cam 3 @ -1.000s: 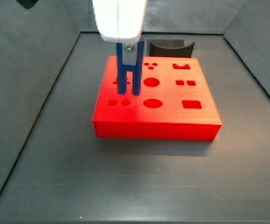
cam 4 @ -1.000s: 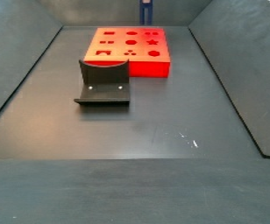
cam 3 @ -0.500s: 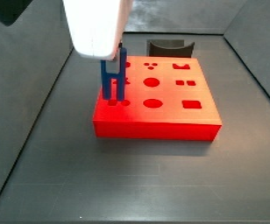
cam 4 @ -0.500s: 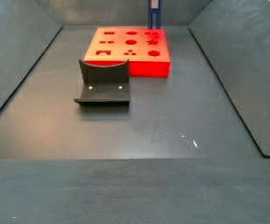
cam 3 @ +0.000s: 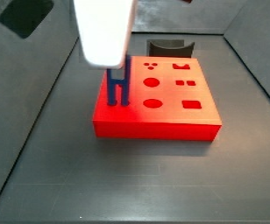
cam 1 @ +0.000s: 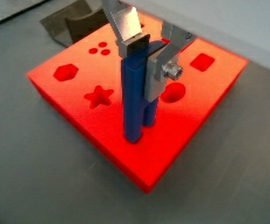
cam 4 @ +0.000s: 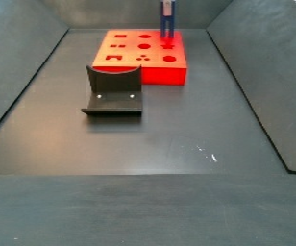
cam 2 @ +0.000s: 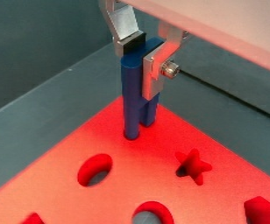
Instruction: Insert the square-circle object.
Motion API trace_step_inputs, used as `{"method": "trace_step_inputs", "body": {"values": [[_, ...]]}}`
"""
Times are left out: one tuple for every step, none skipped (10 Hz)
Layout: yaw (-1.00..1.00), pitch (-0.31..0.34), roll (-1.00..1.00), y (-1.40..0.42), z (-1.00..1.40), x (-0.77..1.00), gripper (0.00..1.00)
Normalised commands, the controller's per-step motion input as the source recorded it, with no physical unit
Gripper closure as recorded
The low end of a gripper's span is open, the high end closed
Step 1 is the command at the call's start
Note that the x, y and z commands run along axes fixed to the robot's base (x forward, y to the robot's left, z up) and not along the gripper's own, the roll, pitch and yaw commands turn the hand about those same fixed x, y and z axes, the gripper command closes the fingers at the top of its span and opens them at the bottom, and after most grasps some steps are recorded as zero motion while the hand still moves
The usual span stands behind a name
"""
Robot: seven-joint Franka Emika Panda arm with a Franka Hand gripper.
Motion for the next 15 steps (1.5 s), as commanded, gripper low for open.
{"method": "trace_step_inputs", "body": {"values": [[0.19, -0.079, 0.00, 0.00, -0.14, 0.00, 1.00], [0.19, -0.123, -0.03, 0.00, -0.30, 0.13, 1.00], [0.16, -0.179, -0.11, -0.02, -0.45, 0.17, 1.00], [0.20, -0.171, -0.10, -0.08, -0.50, 0.36, 1.00], [0.19, -0.174, -0.09, -0.06, -0.46, 0.30, 1.00], [0.04, -0.146, 0.00, 0.00, -0.38, -0.08, 1.00], [0.00, -0.124, 0.00, 0.02, -0.31, -0.45, 1.00], [0.00, -0.083, 0.10, 0.00, -0.32, -0.59, 1.00], [0.00, -0.011, 0.26, -0.07, -0.26, -0.48, 1.00], [0.06, 0.000, 0.41, -0.29, -0.34, -0.23, 1.00], [0.10, -0.001, 0.44, -0.46, -0.50, -0.16, 1.00], [0.10, -0.029, 0.44, -0.53, -0.51, -0.10, 1.00], [0.03, 0.000, 0.43, -0.56, -0.52, 0.00, 1.00], [0.00, 0.000, 0.15, -0.04, -0.53, 0.00, 1.00], [0.00, 0.003, 0.12, 0.00, -0.33, 0.00, 1.00]]}}
